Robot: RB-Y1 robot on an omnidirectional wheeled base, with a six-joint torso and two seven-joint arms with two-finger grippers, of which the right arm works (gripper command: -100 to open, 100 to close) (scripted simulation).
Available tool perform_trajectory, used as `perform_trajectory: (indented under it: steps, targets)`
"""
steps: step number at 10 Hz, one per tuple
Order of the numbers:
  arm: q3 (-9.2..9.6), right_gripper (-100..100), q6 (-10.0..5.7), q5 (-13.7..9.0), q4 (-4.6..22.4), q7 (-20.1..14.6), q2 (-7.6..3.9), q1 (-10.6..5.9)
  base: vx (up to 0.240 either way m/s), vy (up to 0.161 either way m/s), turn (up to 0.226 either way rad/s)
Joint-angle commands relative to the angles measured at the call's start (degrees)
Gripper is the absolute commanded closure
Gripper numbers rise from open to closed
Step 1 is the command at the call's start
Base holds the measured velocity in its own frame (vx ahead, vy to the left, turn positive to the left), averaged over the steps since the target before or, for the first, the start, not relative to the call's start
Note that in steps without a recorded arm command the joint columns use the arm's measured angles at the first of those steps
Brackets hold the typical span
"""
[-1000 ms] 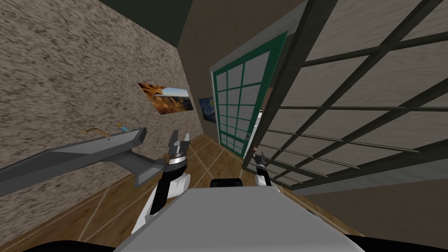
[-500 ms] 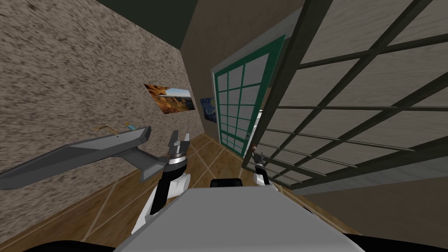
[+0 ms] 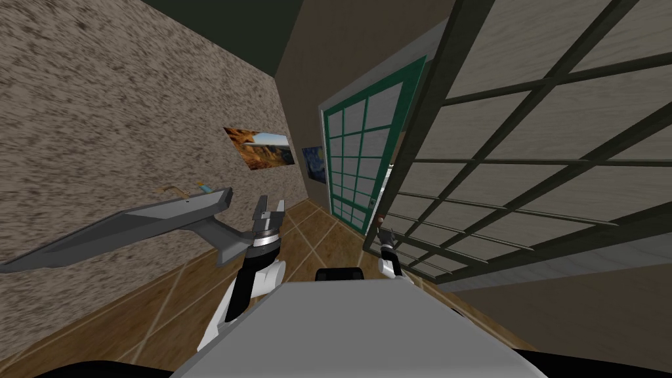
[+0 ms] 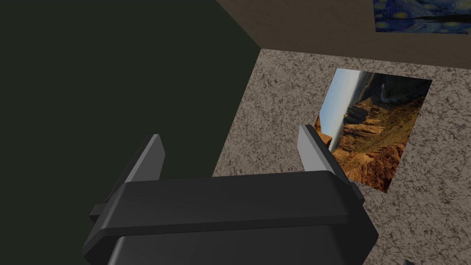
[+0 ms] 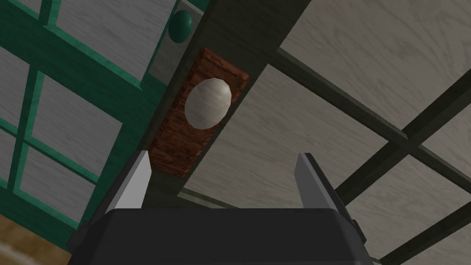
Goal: Pull the door open
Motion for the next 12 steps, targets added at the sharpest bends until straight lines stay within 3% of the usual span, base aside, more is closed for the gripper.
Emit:
perform_trajectory:
  steps: [1,12]
  targets:
    - [0.49,-100,-0.02,-1.34,0.29,-2.86,0.42,-0.51,-0.073,-0.017,0.061]
    - [2.33,-100,0.52,-6.57,0.03,-18.89,2.07,-1.80,-0.051,-0.006,0.032]
